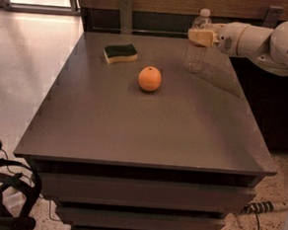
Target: Pick water bottle
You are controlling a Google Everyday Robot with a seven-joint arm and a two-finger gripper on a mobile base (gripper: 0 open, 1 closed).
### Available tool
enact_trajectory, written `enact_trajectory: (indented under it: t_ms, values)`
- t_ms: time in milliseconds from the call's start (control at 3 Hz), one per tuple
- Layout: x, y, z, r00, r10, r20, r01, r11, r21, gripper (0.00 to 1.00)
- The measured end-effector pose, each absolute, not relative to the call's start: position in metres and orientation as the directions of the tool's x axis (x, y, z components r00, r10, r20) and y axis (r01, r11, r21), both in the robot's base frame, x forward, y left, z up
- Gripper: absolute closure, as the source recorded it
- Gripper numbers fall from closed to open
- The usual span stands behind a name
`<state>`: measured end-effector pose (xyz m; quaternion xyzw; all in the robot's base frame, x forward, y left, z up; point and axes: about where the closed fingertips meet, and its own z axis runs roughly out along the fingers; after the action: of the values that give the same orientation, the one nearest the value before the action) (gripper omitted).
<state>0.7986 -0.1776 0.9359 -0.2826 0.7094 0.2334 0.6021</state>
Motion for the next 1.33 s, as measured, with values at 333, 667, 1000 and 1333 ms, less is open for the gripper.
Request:
enact_trajectory:
  t_ms: [333, 667, 1000, 1333]
  values:
    - [0.798, -0.176, 0.94, -0.115, -0.125, -0.985, -0.689, 0.725, -0.011, 1.0]
    - [0.784, -0.181, 0.966, -0.093, -0.119, -0.988, -0.699, 0.715, -0.02, 1.0]
    - [0.774, -0.184, 0.981, -0.076, -0.119, -0.99, -0.703, 0.711, -0.032, 1.0]
    - [0.762, -0.181, 0.998, -0.042, -0.134, -0.99, -0.704, 0.707, -0.066, 1.0]
